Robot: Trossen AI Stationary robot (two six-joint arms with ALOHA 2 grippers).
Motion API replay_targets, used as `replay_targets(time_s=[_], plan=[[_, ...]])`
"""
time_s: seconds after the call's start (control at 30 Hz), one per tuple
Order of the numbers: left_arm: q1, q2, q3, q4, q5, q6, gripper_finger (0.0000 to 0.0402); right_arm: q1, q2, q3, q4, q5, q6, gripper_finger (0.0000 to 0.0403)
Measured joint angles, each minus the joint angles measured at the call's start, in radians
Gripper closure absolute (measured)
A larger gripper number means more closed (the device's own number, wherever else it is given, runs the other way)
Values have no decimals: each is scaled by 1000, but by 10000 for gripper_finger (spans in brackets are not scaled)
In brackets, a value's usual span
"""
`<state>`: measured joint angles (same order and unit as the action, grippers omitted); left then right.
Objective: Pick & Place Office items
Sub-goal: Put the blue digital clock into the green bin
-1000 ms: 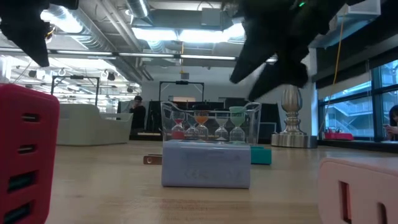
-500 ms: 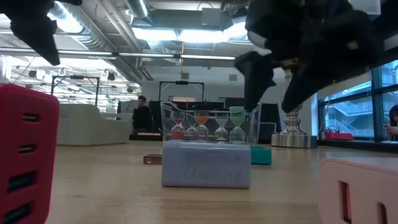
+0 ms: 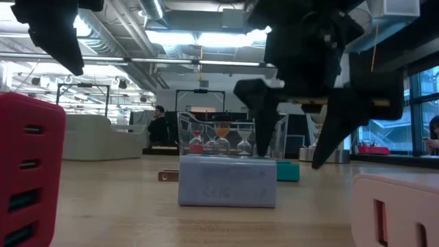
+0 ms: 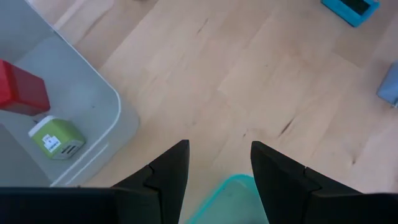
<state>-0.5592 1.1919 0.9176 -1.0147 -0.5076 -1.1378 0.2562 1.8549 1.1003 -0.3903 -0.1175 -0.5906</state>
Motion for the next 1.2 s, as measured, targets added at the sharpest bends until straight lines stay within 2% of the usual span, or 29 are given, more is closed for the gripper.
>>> replay_targets(time_s=[0.13,0.33,0.47,0.67,0.93,1.07,1.2], plan=[[14,0,0,0,0,14,233,-3,56,52,-56,-3,-52,87],[14,0,0,1,-7,26,233,-21,125,148,-167,-3,-36,97],[12,0,0,1,-8,26,233,-36,156,205,-230,-13,68,125],[11,0,0,1,-21,26,233,-42,156,209,-231,29,211,183],[11,0,0,1,-77,8,233,-41,152,211,-228,129,466,255],[12,0,0,2,-161,-93,233,-34,152,223,-244,258,565,260],[12,0,0,23,-229,-164,228,-24,152,305,-254,411,632,247]])
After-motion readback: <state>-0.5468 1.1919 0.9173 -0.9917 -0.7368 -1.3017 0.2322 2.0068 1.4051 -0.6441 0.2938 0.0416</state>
